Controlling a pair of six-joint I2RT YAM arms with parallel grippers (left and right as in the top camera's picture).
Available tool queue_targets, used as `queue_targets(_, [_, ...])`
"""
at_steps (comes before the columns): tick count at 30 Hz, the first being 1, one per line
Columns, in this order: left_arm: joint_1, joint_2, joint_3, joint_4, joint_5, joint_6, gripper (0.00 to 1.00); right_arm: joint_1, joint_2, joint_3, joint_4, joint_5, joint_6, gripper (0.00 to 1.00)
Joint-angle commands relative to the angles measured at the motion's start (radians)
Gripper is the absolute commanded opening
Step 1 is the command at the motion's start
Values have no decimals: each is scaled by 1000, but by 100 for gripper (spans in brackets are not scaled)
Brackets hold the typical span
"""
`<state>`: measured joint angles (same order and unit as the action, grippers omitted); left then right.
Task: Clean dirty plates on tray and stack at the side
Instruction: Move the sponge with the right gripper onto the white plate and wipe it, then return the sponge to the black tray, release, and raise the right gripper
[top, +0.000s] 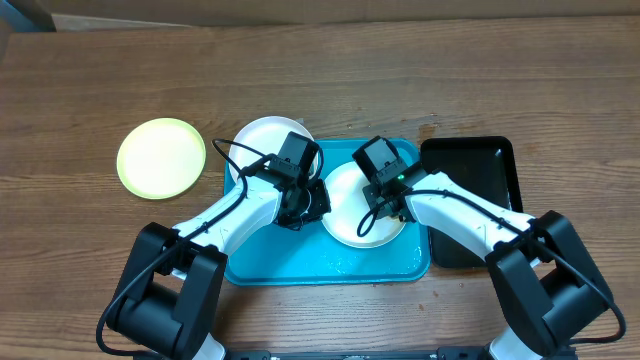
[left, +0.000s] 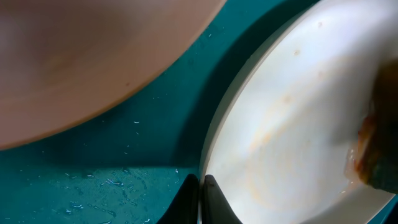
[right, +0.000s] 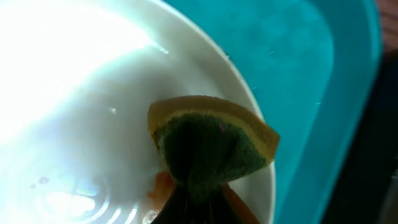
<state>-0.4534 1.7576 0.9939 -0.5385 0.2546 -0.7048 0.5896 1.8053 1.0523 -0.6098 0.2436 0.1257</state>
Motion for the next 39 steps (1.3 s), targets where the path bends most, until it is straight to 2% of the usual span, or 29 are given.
queue_targets(1, [0, 8, -4, 1, 5, -5, 4, -3, -11, -43, 0, -98, -3, 4])
queue_targets(12, [0, 8, -4, 1, 5, -5, 4, -3, -12, 24, -24, -377, -3, 4])
queue_targets(20, [0, 8, -4, 0, 5, -5, 4, -37, -12, 210, -146, -384, -3, 4])
queue_targets(26, [0, 8, -4, 0, 5, 10, 4, -159, -12, 354, -315, -364, -3, 4])
queue_targets(31, [0, 8, -4, 0, 5, 10, 4, -300, -12, 375, -423, -281, -3, 4])
queue_targets(34, [0, 8, -4, 1, 5, 10, 5, -383, -12, 355, -439, -199, -3, 4])
queue_targets(39, [0, 8, -4, 2, 5, 13, 4, -491, -11, 306, -409, -188, -1, 4])
